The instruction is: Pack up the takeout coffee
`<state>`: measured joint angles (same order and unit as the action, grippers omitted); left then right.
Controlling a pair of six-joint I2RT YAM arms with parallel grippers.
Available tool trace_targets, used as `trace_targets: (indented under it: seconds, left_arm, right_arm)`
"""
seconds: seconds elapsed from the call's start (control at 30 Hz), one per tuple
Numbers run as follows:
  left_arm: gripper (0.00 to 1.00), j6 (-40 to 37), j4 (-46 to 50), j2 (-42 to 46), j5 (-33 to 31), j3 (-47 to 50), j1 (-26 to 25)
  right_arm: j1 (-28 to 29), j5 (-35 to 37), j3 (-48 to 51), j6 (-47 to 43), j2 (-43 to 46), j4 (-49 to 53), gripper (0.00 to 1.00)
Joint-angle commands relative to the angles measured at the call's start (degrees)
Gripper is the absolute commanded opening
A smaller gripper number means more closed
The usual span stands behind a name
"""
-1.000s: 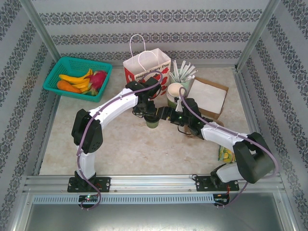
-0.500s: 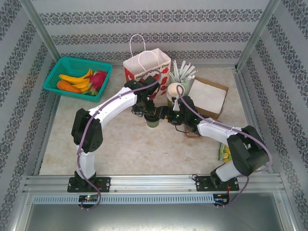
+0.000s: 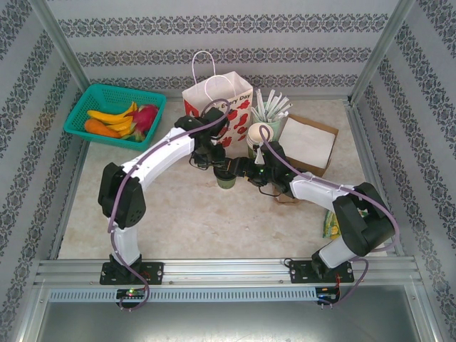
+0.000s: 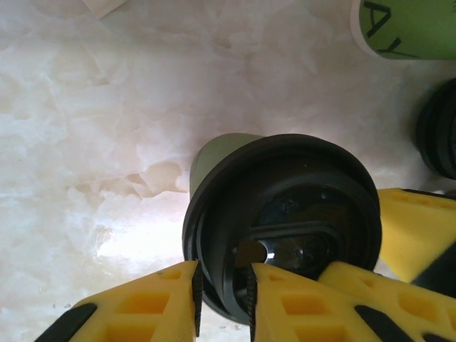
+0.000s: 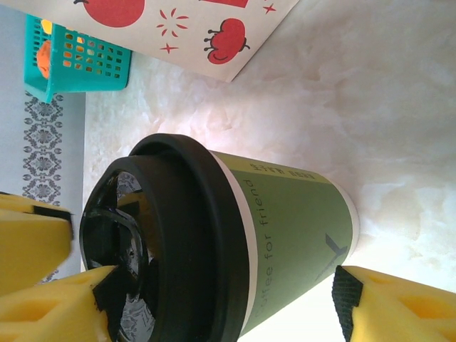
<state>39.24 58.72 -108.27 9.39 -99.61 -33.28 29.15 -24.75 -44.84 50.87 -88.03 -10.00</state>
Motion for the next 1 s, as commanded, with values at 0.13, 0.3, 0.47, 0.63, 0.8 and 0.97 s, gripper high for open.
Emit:
trace_targets:
  seconds: [0.13, 0.3, 0.47, 0.63, 0.8, 0.97]
  left_arm:
    - [0.65, 0.52, -5.11, 11.73, -5.26, 7.76, 3.74]
    - [1.0, 5.57, -9.43, 17.8, -9.29, 17.54, 7.52]
    - [1.0, 9.39, -11.36, 18.0, -11.39, 24.7, 10.04]
    - [1.0, 9.93, -14.92, 14.49, -6.46, 26.97, 10.1]
    - [1.0, 10.19, -17.73, 11.32, -2.89, 27.32, 10.16]
    - [1.0, 10.64, -19.34, 9.52, -1.19, 27.5, 10.16]
  right_arm:
    - [1.82, 2.69, -2.77, -6.89, 4.38, 4.29, 0.93]
    - [3.64, 6.15, -7.47, -14.14, 4.0, 13.13, 0.98]
    - [6.34, 11.1, -12.67, -19.5, 1.24, 20.55, 0.98]
    - [8.31, 17.57, -16.78, -22.24, -0.67, 26.17, 0.98]
    - [9.52, 19.59, -19.12, -23.88, -2.14, 29.08, 0.98]
    - [10.3, 19.97, -20.61, -24.07, -3.61, 29.71, 0.98]
